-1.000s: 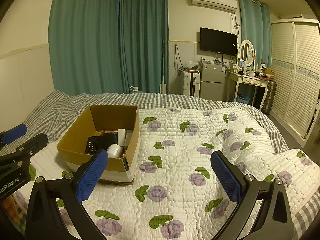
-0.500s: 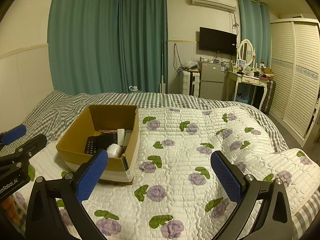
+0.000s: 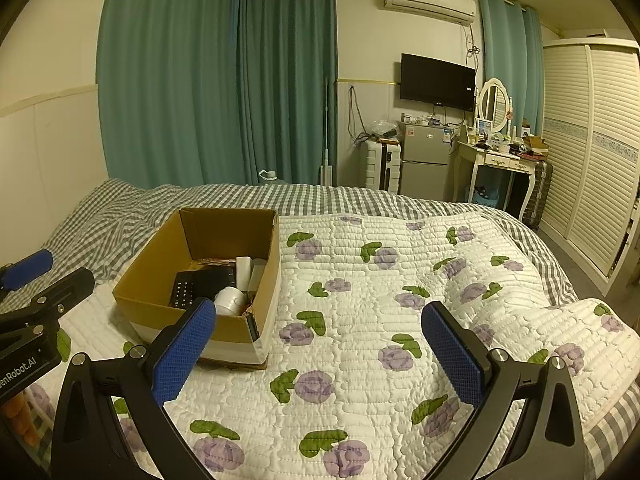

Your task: Organize rigid objects

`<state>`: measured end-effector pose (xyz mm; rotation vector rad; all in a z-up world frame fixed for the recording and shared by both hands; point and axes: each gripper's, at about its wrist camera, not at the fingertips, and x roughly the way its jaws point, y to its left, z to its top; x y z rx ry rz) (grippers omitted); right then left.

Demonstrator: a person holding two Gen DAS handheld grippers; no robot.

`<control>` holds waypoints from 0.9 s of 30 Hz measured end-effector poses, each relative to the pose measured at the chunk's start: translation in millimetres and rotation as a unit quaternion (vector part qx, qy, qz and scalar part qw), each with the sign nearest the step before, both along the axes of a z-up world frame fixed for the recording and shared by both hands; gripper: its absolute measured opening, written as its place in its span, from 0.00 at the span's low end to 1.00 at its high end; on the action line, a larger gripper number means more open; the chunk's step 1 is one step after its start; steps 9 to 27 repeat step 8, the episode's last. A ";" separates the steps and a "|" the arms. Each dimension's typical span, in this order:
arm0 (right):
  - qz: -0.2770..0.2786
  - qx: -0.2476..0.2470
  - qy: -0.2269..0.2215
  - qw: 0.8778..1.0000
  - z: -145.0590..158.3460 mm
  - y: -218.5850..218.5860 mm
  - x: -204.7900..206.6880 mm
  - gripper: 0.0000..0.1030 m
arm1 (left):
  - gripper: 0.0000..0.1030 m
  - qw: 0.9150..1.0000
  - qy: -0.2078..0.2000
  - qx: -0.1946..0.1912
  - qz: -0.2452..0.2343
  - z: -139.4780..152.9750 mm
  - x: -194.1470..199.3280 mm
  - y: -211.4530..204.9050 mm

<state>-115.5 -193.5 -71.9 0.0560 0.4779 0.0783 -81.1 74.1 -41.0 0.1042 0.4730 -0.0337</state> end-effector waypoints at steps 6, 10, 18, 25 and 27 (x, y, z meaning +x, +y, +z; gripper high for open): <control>0.001 0.003 0.004 1.000 -1.1 0.1 0.1 1.00 | 0.72 1.000 -0.003 -0.002 -0.002 -0.9 -1.3 -0.4; 0.001 0.003 0.003 1.000 -0.5 1.2 1.0 1.00 | 0.72 1.000 -0.003 0.000 -0.002 -1.0 -2.3 -0.4; 0.001 0.003 0.003 1.000 -0.5 1.2 1.0 1.00 | 0.72 1.000 -0.003 0.000 -0.002 -1.0 -2.3 -0.4; 0.001 0.003 0.003 1.000 -0.5 1.2 1.0 1.00 | 0.72 1.000 -0.003 0.000 -0.002 -1.0 -2.3 -0.4; 0.001 0.003 0.003 1.000 -0.5 1.2 1.0 1.00 | 0.72 1.000 -0.003 0.000 -0.002 -1.0 -2.3 -0.4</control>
